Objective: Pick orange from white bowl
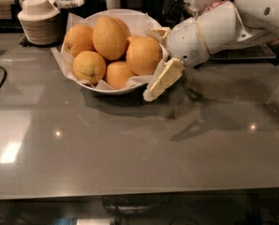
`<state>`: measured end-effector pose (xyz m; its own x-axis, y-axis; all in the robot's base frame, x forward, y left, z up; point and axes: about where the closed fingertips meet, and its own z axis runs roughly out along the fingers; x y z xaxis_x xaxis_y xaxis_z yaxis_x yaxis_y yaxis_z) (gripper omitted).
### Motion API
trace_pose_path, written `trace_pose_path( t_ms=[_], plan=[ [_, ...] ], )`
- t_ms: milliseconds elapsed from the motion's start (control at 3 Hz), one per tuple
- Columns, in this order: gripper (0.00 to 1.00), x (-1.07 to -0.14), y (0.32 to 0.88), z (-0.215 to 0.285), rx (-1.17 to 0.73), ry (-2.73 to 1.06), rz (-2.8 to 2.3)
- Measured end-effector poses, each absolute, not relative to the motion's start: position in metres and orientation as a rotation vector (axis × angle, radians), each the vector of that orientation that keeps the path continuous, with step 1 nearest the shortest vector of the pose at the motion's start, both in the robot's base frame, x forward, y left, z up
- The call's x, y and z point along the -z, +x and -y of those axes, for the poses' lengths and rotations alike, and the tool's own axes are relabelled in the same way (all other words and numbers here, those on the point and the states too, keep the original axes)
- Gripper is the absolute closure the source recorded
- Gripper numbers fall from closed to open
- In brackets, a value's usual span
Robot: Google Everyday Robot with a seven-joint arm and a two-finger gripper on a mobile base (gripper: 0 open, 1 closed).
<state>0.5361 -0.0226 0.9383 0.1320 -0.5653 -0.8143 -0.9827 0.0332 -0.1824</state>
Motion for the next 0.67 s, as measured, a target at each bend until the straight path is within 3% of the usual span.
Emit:
trace_pose_path(
  t_ms=[667],
  plan=[
    [0.0, -0.959, 0.565, 0.012, -0.623, -1.599, -1.439]
  ],
)
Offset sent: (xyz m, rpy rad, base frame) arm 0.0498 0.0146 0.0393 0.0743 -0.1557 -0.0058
